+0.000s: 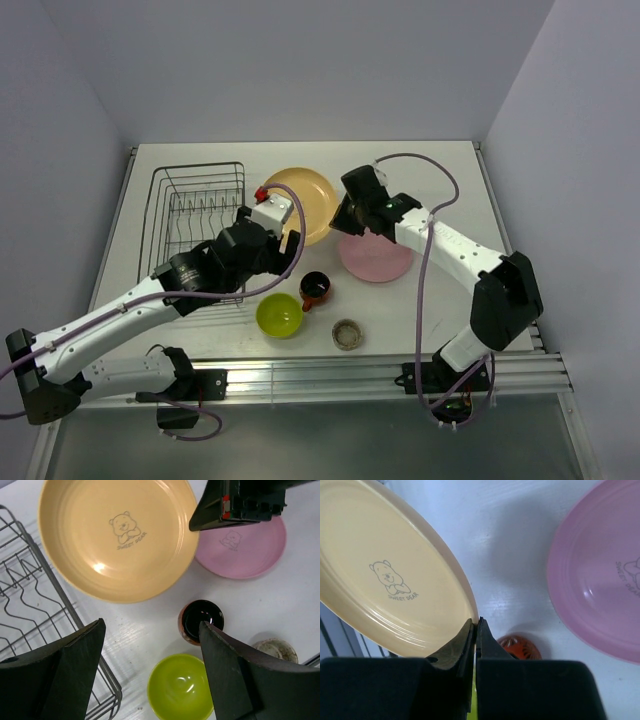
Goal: Load the mixed dishes into the dish rack
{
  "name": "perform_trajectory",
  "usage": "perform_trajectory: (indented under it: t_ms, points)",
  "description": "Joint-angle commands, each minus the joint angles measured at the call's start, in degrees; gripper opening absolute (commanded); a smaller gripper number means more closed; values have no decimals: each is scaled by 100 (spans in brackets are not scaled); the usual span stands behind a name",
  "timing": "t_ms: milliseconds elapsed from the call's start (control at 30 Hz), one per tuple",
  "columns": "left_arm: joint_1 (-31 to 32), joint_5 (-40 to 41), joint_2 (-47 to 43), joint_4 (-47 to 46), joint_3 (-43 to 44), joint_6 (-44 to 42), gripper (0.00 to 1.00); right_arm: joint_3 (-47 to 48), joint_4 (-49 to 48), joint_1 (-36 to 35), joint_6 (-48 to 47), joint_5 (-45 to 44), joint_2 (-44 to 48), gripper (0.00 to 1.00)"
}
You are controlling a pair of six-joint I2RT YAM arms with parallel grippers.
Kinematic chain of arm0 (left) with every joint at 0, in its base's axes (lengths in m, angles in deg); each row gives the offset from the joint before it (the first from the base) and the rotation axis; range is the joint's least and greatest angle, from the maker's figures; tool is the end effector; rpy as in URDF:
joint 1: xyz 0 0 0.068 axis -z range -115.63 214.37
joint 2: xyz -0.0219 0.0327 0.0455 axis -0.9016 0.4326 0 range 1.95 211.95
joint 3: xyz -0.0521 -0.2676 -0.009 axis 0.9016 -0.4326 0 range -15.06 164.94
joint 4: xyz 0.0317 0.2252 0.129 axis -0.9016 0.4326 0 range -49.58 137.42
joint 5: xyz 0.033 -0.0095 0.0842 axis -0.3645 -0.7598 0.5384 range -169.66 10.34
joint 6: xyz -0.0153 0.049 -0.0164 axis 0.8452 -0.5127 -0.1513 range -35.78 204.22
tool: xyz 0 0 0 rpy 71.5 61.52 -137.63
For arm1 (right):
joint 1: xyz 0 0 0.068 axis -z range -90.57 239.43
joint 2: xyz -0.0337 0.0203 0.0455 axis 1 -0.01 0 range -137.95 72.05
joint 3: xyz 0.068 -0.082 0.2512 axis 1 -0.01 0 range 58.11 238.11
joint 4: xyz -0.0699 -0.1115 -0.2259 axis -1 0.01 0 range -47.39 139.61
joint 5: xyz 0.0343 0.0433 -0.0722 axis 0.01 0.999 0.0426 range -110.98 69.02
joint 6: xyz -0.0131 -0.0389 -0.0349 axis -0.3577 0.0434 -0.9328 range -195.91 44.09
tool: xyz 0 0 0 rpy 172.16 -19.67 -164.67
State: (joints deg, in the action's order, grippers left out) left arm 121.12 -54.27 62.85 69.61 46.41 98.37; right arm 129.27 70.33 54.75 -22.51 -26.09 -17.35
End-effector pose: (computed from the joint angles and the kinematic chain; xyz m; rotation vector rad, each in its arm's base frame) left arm 0.1385 -0.1833 0.3557 0.4812 1.9757 -0.3239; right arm 0.2854 0.1935 0.2791 0.4441 2.4210 0.6129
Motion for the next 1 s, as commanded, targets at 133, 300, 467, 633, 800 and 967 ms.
perform_trajectory:
  t_ms: [133,300,467,633,800,967]
  points:
    - [713,326,53,-493,-109,-1124,83,451,645,14,-787,1108,635,0]
    - [1022,274,88,-397,-74,-1354,83,733,1208,57,-1095,1301,688,0]
    - [1312,124,254,-248,-21,-1354,83,751,1446,66,-1262,1573,714,0]
    - [1566,554,650,95,49,-1521,83,733,1604,66,-1315,1758,837,0]
    - [1752,1239,1020,271,-3,-1468,82,795,1815,66,-1324,1793,925,0]
    - [1839,2135,1335,210,-65,-1082,82,733,1815,66,-1219,2004,1153,0]
